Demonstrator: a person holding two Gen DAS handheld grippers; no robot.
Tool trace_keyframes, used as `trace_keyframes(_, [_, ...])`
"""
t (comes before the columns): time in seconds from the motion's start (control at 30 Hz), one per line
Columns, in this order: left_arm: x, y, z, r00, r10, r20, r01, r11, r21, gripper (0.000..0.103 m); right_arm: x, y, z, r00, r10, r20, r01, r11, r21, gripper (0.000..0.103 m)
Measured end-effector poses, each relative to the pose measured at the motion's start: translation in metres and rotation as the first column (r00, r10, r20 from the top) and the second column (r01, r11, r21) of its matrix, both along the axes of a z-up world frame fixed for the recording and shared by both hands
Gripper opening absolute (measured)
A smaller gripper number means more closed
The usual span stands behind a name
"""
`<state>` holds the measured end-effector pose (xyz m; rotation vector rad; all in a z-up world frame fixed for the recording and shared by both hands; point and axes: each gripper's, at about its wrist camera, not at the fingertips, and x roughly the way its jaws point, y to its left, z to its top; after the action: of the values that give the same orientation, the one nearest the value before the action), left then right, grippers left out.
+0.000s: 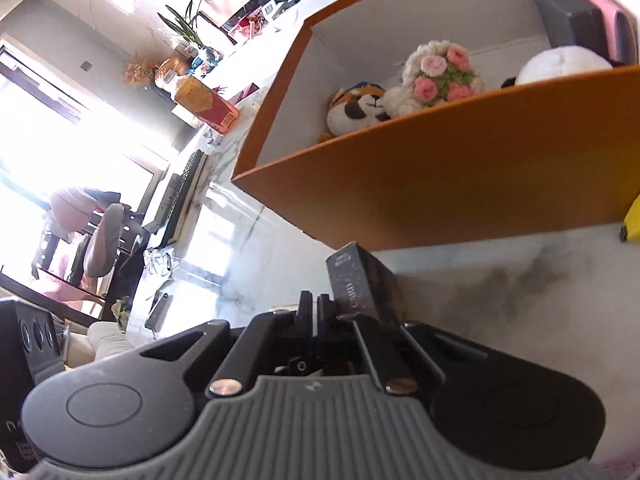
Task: Organize objects
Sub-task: 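Grasp the brown square box with left gripper while right gripper grasps the photo card box, then lift and carry the brown box with left gripper into the box while right carries the photo card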
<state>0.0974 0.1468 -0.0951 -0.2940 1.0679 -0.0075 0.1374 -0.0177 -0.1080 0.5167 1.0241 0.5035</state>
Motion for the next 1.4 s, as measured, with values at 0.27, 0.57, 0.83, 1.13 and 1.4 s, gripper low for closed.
trace_keyframes(0.27, [-0.001, 0.006, 0.0, 0.999, 0.044, -0.002, -0.044, 0.999, -0.014, 0.069, -0.014, 0.003, 0.023, 0.988, 0.028, 0.154, -0.004, 0.988, -0.156, 0.027])
trace_keyframes(0.57, [-0.007, 0.014, 0.004, 0.995, 0.103, -0.005, -0.103, 0.994, 0.031, 0.069, -0.005, 0.004, 0.014, 0.991, 0.029, 0.128, 0.001, 0.974, -0.229, 0.032])
trace_keyframes(0.83, [-0.012, 0.026, 0.005, 0.989, 0.148, -0.01, -0.148, 0.989, 0.005, 0.069, -0.003, 0.017, 0.003, 0.992, 0.066, 0.103, -0.034, 0.957, -0.287, 0.032])
trace_keyframes(1.13, [-0.01, 0.02, 0.009, 0.993, 0.114, 0.013, -0.114, 0.993, -0.002, 0.069, -0.007, 0.016, 0.009, 0.99, 0.068, 0.121, -0.025, 0.945, -0.325, 0.026])
trace_keyframes(1.4, [-0.019, 0.008, 0.048, 0.996, 0.04, 0.076, -0.036, 0.998, -0.054, 0.069, -0.028, -0.001, 0.047, 0.976, 0.077, 0.205, -0.002, 0.939, -0.344, 0.025])
